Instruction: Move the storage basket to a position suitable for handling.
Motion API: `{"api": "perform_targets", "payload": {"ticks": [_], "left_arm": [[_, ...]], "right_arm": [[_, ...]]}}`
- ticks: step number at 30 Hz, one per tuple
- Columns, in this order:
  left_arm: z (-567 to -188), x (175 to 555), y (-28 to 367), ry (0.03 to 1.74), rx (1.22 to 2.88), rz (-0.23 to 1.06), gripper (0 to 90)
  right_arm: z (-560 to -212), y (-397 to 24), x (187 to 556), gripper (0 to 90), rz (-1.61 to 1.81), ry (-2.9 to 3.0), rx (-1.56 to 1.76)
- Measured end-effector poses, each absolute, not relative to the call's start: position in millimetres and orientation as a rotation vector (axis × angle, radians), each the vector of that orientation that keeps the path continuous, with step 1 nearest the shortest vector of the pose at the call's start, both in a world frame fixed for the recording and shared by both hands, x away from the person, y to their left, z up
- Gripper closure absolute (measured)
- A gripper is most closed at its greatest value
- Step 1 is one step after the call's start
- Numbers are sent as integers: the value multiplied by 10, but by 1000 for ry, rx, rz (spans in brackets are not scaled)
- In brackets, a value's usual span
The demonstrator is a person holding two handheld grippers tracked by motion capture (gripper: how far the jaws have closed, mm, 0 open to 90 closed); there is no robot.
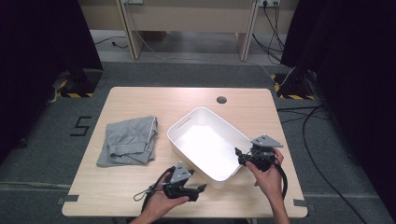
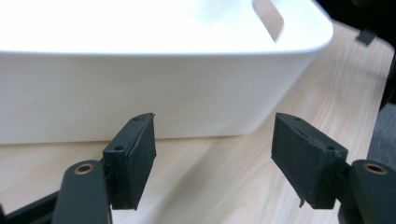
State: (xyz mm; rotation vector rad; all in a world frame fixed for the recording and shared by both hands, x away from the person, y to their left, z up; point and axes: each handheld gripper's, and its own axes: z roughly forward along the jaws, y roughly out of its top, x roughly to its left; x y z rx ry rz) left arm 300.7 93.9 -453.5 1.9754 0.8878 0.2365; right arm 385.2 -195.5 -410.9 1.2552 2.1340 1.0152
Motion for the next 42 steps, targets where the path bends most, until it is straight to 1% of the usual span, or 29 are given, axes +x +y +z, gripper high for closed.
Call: {"api": "perform_targets", "payload": {"ticks": [1,2,3,4,5,7,10,12,14,15,17,18,19,21,24,25,26,27,28,30,31,34,35,38,42], "left_arm": [[-4496,3013,1021,898,1960,247,303],[-4456,3025,1106,910,1947,264,301],[-4378,3074,1278,942,1912,299,299],[-4378,3074,1278,942,1912,299,295],[-4296,3164,1463,987,1868,340,292],[-4273,3200,1515,1001,1861,355,292],[-4198,3376,1692,1057,1819,411,291],[-4140,3525,1774,1097,1783,446,291],[-4099,3658,1795,1119,1780,475,297],[-4087,3823,1798,1153,1769,471,304],[-4089,3894,1792,1167,1769,460,310],[-4099,4000,1766,1181,1787,468,313],[-4099,4000,1766,1181,1787,468,317],[-4146,4133,1748,1205,1811,481,324],[-4198,4206,1758,1222,1810,458,374],[-4230,4228,1762,1227,1813,451,374],[-4251,4230,1760,1220,1821,445,400],[-4266,4224,1757,1207,1829,432,428],[-4290,4195,1746,1202,1841,427,448],[-4309,4156,1748,1196,1860,453,439],[-4316,4131,1768,1205,1853,432,439],[-4344,3996,1839,1217,1831,388,457],[-4350,3956,1851,1213,1835,386,444],[-4353,3881,1879,1213,1832,377,444],[-4350,3825,1921,1220,1817,352,443]], "right_arm": [[-4109,-1955,3852,243,1015,2134,1255],[-4047,-1980,3735,238,1030,2105,1304],[-4029,-1986,3670,239,1043,2105,1318],[-4029,-1986,3670,239,1043,2105,1318],[-4030,-1982,3522,210,1031,2118,1338],[-4050,-1977,3431,208,1042,2125,1342],[-4072,-1956,3359,200,1063,2121,1364],[-4092,-1936,3349,181,1093,2142,1386],[-4153,-1878,3398,180,1108,2149,1411],[-4183,-1855,3426,161,1100,2152,1424],[-4209,-1840,3453,146,1092,2147,1445],[-4236,-1844,3500,164,1090,2136,1458],[-4241,-1850,3519,179,1093,2130,1465],[-4246,-1861,3553,205,1092,2132,1456],[-4257,-1850,3584,224,1093,2136,1451],[-4265,-1848,3611,236,1088,2138,1430],[-4271,-1836,3643,260,1078,2141,1420],[-4283,-1824,3675,303,1053,2147,1384],[-4298,-1813,3703,311,1032,2146,1347],[-4329,-1794,3798,355,1047,2157,1309],[-4329,-1794,3798,355,1047,2157,1309],[-4329,-1772,3910,405,1015,2184,1259],[-4337,-1771,3942,414,1021,2189,1253],[-4349,-1765,3999,423,1010,2210,1239],[-4353,-1767,4080,457,1037,2229,1229]]}}
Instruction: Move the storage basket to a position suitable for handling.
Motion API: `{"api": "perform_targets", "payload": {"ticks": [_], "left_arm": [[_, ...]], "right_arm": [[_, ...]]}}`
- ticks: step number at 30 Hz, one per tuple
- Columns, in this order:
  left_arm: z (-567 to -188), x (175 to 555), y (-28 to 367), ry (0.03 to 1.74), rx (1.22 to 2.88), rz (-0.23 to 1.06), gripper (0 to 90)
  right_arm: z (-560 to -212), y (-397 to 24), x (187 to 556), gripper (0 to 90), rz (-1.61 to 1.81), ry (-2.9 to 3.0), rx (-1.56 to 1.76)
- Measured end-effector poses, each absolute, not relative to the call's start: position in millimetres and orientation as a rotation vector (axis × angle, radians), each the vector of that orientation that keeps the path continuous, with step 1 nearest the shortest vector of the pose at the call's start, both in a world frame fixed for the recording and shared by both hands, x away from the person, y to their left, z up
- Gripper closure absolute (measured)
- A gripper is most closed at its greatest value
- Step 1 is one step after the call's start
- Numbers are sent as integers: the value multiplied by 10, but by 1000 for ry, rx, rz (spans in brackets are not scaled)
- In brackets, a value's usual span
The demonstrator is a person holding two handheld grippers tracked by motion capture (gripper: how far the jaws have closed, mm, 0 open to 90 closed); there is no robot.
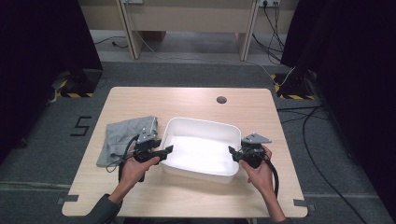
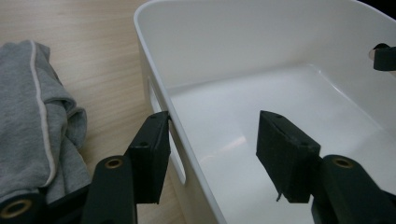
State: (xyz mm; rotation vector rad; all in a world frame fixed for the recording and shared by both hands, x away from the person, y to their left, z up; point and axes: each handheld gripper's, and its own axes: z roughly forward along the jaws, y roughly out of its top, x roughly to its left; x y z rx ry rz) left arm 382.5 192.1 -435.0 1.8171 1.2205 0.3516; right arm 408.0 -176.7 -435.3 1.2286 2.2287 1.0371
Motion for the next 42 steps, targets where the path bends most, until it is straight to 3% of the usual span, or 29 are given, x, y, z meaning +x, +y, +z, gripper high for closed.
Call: {"api": "perform_targets", "payload": {"ticks": [9,21,42], "left_arm": [[-4357,3896,1902,1245,1824,358,458],[-4353,4161,1942,1309,1798,362,459],[-4344,4470,1949,1365,1786,380,458]], "right_arm": [[-4356,-1789,4236,492,1055,2257,1195],[-4354,-1701,4721,566,1039,2260,1139],[-4325,-1606,5094,565,1039,2250,1176]]}}
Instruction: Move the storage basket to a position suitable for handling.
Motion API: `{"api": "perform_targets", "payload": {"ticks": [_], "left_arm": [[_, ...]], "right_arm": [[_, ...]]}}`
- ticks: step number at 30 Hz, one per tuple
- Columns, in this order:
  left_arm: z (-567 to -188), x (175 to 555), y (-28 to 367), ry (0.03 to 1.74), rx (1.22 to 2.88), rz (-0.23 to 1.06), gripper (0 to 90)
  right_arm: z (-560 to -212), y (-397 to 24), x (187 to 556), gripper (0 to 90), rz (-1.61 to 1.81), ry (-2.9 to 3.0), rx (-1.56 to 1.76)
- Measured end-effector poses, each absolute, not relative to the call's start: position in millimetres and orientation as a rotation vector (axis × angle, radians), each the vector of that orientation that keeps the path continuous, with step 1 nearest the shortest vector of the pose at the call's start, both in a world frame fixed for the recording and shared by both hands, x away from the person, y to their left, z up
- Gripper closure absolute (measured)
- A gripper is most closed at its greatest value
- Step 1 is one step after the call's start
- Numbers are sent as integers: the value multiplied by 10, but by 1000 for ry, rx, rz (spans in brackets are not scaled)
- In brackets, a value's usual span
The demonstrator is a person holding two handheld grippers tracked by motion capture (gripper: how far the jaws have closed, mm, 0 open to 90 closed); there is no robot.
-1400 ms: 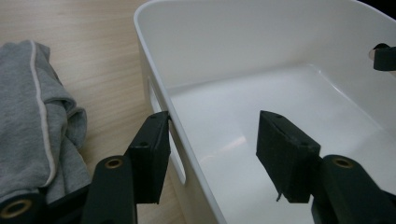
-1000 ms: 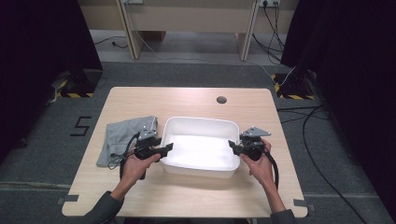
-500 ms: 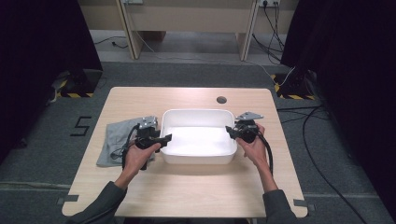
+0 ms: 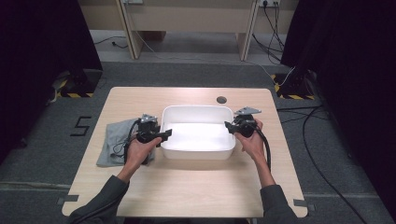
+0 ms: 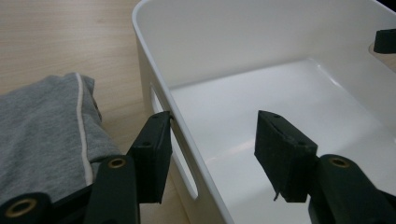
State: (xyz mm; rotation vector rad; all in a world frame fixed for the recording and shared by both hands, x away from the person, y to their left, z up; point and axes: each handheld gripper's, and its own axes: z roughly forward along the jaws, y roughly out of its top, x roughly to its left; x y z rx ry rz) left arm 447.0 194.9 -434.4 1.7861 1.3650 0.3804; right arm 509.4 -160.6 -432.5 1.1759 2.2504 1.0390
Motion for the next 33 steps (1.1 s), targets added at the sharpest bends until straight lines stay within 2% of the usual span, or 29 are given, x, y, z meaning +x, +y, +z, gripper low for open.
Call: {"api": "perform_targets", "payload": {"ticks": [8,9,10,12,14,19,26,33], "left_arm": [[-4345,4495,1961,1358,1794,377,443],[-4337,4489,1972,1351,1788,361,402],[-4328,4481,1982,1346,1775,345,402],[-4258,4424,2007,1338,1750,350,350],[-4156,4336,2029,1298,1754,384,298],[-4021,4180,2148,1267,1729,393,285],[-4003,4055,2356,1276,1736,424,287],[-4212,4088,2633,1369,1745,489,297]], "right_arm": [[-4328,-1601,5124,558,1048,2234,1175],[-4313,-1612,5102,510,1071,2212,1198],[-4313,-1612,5102,510,1071,2212,1198],[-4261,-1616,5050,450,1097,2185,1204],[-4105,-1593,4901,367,1080,2162,1138],[-3937,-1655,4640,318,1135,2137,1173],[-3910,-1797,4298,286,1182,2115,1219],[-4024,-1904,3889,269,1178,2120,1195]]}}
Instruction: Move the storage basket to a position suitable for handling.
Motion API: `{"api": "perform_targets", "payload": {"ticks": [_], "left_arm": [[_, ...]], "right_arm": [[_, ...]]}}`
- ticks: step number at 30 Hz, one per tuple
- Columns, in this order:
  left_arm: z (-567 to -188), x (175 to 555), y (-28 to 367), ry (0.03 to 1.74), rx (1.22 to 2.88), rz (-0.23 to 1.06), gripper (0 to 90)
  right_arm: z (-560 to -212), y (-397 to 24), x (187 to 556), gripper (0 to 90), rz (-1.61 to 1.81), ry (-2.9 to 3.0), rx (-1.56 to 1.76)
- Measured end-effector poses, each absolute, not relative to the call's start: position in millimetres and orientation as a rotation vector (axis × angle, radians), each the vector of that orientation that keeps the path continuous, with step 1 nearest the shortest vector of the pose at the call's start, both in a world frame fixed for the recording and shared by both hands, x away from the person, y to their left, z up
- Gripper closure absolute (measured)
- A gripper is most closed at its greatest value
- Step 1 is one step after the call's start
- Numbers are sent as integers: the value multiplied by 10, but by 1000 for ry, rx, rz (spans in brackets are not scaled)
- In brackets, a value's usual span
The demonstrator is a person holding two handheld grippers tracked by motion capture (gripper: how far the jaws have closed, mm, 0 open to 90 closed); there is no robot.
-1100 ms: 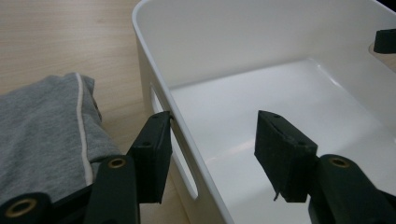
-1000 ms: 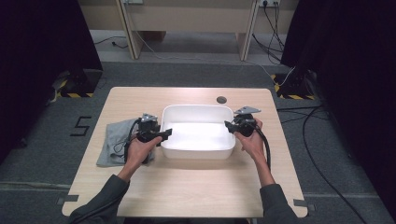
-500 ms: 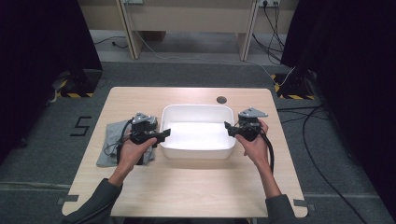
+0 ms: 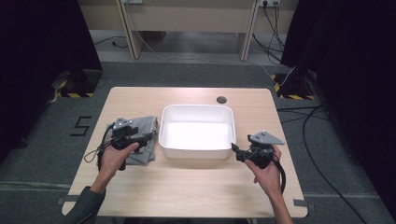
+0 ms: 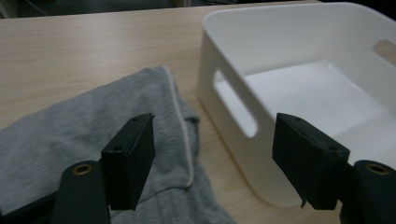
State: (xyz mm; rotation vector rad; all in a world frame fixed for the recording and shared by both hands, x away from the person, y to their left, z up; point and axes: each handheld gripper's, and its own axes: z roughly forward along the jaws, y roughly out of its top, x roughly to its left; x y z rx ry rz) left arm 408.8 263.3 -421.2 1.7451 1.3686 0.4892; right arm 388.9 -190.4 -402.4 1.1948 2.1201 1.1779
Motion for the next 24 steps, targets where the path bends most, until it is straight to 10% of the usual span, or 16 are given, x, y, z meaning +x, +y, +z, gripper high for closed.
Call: {"api": "perform_targets", "payload": {"ticks": [24], "left_arm": [[-4900,4214,2967,1556,1715,525,300]], "right_arm": [[-4514,-2092,3593,237,1112,2135,1268]]}}
